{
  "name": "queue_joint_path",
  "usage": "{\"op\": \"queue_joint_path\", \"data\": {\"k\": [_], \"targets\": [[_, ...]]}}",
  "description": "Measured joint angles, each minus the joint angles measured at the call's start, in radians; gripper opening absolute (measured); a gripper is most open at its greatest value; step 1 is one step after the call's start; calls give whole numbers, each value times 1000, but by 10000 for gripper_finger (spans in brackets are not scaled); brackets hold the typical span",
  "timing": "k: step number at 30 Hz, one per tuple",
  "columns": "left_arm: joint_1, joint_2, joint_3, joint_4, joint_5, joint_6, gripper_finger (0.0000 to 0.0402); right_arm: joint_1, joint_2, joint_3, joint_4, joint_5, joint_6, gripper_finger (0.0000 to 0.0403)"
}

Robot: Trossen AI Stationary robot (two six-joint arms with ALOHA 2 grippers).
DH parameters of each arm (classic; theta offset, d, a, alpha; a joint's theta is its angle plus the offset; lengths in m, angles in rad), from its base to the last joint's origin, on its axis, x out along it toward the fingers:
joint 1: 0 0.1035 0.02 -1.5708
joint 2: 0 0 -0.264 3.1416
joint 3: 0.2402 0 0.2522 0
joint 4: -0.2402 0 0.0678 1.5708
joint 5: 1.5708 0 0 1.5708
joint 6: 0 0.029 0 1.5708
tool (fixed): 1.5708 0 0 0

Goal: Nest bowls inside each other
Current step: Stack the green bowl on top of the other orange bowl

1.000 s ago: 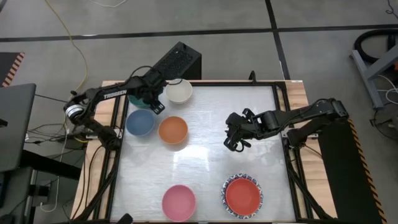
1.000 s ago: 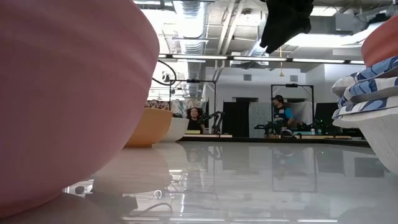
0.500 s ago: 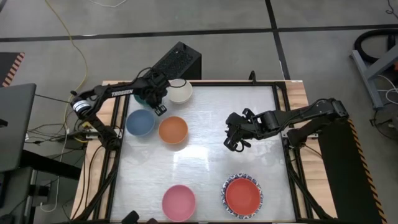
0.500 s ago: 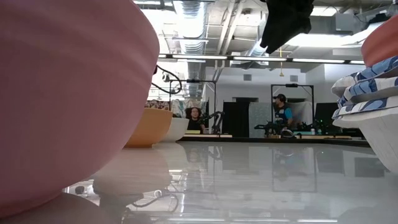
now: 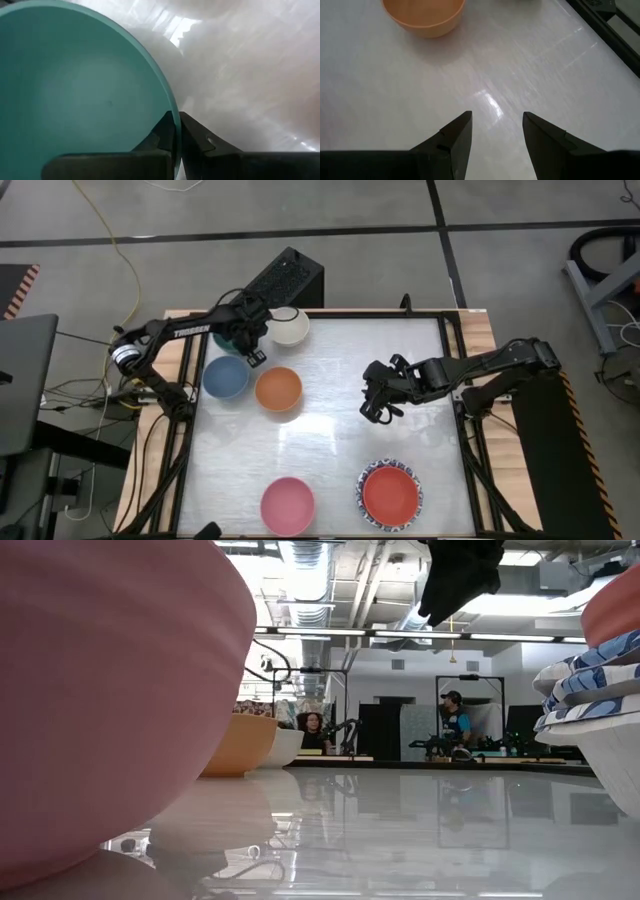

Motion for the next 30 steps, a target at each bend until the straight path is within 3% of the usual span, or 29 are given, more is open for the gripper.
{"op": "queue_joint_path", "data": {"k": [9, 15, 30], "targets": [[-3, -130, 0, 1, 5, 24, 0, -13, 0, 0, 0, 0, 1, 195], [-34, -259, 0, 4, 78, 88, 0, -33, 0, 0, -1, -1, 33, 195], [-278, -526, 0, 3, 246, 264, 0, -111, 0, 0, 3, -5, 48, 195]]}}
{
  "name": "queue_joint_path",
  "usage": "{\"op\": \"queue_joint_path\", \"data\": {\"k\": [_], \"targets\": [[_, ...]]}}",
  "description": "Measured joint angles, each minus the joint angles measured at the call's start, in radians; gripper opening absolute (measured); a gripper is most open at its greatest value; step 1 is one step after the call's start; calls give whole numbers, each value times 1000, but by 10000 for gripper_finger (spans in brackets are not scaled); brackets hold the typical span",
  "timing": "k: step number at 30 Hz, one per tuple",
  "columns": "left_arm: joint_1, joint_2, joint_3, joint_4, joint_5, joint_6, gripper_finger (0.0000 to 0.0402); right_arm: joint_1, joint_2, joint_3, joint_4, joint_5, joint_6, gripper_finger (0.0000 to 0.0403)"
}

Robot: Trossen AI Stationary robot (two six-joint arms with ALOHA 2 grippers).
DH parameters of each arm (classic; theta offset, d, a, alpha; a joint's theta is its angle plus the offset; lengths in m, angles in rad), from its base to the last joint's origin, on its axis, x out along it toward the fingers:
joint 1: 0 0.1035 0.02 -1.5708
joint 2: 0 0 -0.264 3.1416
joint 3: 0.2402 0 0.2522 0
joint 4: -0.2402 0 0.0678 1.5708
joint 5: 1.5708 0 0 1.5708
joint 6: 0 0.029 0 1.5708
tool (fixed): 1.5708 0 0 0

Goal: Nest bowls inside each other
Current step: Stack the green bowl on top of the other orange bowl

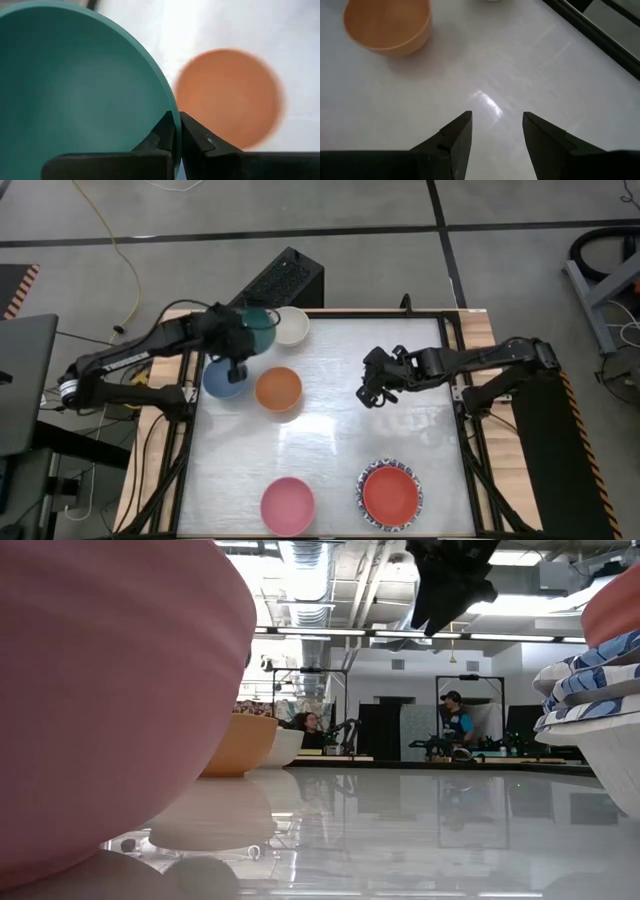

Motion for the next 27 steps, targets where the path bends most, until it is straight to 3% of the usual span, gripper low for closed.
{"op": "queue_joint_path", "data": {"k": [4, 15, 23, 27], "targets": [[-92, -13, 0, 0, 33, 122, 0, -21, 0, 0, 19, -7, 0, 195], [-312, 21, 0, 1, -1, 563, 0, -65, 0, 0, 173, -111, -3, 195], [-438, 116, 0, 6, -142, 745, 0, -101, -2, 5, 261, -135, 12, 195], [-497, 169, 0, 6, -229, 859, 0, -137, -1, 52, 263, -202, -18, 195]]}}
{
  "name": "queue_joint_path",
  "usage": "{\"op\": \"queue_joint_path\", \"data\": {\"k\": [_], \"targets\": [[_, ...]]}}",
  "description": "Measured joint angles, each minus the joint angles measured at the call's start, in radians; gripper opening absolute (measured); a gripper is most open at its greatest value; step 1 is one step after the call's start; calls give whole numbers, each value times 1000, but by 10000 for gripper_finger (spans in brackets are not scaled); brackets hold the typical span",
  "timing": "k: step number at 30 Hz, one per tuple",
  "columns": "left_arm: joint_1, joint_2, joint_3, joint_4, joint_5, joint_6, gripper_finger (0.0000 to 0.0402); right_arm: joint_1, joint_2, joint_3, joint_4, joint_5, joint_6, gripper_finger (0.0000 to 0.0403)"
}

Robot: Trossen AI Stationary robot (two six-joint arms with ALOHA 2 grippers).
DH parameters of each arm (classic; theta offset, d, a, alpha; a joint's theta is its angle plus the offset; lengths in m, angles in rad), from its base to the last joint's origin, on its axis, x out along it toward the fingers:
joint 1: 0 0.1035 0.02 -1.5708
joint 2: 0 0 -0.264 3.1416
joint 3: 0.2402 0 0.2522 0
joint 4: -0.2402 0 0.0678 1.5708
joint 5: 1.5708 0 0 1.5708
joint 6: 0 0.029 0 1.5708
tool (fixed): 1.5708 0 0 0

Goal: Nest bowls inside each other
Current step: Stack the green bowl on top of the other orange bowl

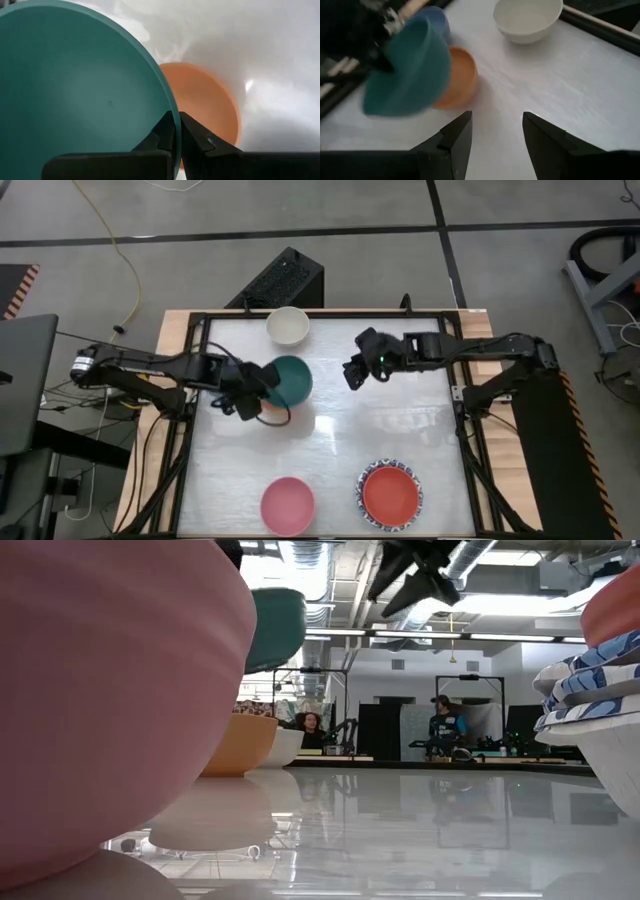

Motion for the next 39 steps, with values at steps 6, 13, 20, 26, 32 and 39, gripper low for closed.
{"op": "queue_joint_path", "data": {"k": [6, 13, 20, 26, 32, 39], "targets": [[-33, 77, 8, -8, -123, 82, 0, -42, 0, 70, -20, -6, 52, 181], [-33, 179, 129, -4, -123, 91, 0, -60, 6, 83, -34, 21, 41, 144], [-17, 291, 237, -27, -69, 94, 0, -58, 52, 83, -41, 20, 18, 127], [13, 341, 264, -32, -42, 126, 0, -58, 67, 83, -57, -3, 6, 128], [34, 368, 264, -27, 5, 136, 0, -54, 78, 83, -113, -42, -30, 135], [38, 372, 265, -19, 31, 163, 0, -42, 153, 83, -114, -62, -28, 201]]}}
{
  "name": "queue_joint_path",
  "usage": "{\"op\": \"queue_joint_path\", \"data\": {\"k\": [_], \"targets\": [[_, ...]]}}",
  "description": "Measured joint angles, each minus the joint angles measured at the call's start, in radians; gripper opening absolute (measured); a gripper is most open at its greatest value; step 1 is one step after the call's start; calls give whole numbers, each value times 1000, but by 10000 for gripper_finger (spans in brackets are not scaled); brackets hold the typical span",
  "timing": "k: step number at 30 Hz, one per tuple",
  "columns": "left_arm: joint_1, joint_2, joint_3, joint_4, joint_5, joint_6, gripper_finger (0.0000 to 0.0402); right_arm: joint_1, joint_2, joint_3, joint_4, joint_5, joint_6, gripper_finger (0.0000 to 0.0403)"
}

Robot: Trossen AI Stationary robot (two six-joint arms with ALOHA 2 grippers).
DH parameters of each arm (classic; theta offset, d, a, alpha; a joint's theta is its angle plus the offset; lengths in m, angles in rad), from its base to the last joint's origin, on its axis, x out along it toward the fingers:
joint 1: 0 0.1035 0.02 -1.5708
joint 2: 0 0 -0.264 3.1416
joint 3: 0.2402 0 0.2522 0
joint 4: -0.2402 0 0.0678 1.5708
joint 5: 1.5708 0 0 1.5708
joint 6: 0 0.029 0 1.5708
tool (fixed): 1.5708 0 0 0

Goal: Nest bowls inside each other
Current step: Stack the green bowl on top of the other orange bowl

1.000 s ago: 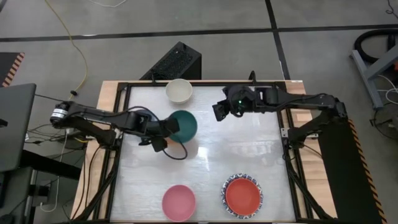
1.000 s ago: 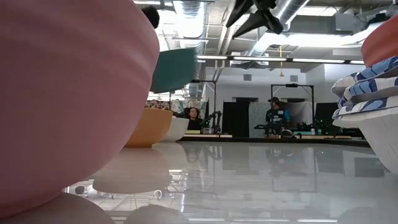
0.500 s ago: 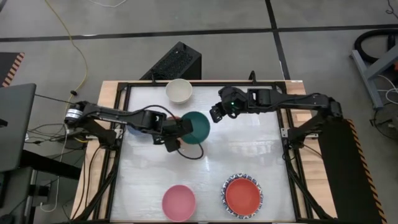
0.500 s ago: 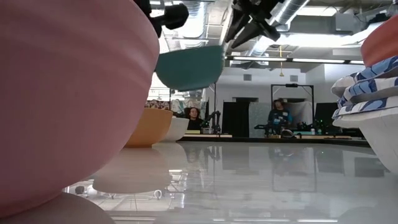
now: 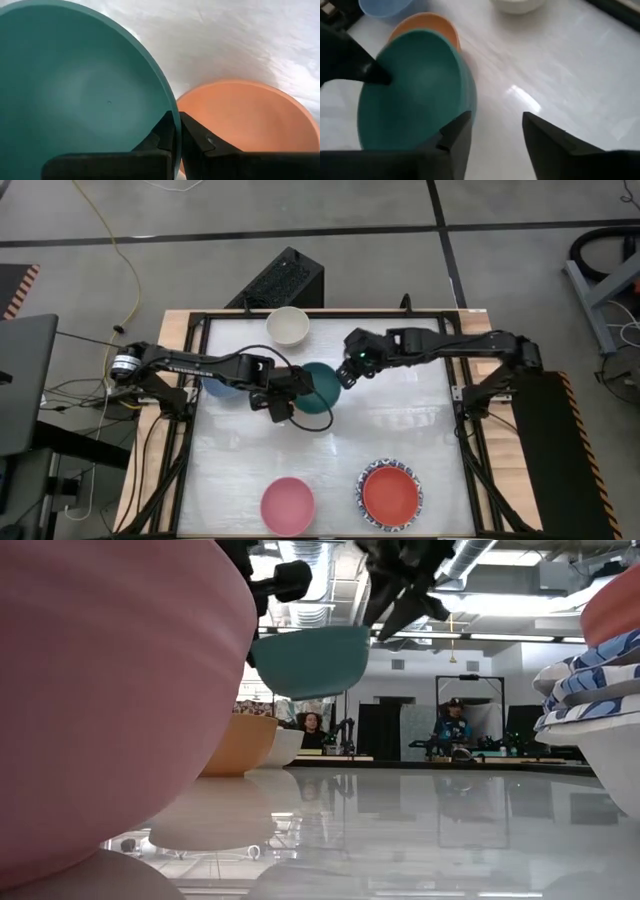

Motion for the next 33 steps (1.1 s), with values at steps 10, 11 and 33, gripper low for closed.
{"op": "queue_joint_path", "data": {"k": [10, 11, 33], "targets": [[2, 0, -2, -16, 0, -1, 0, -1, 79, 0, 31, -9, 50, 218], [2, 0, -2, -15, 2, -1, 0, -2, 81, 0, 36, -10, 50, 216], [12, -1, 0, 20, 0, 27, 0, 25, 109, 0, 69, -13, 42, 207]]}}
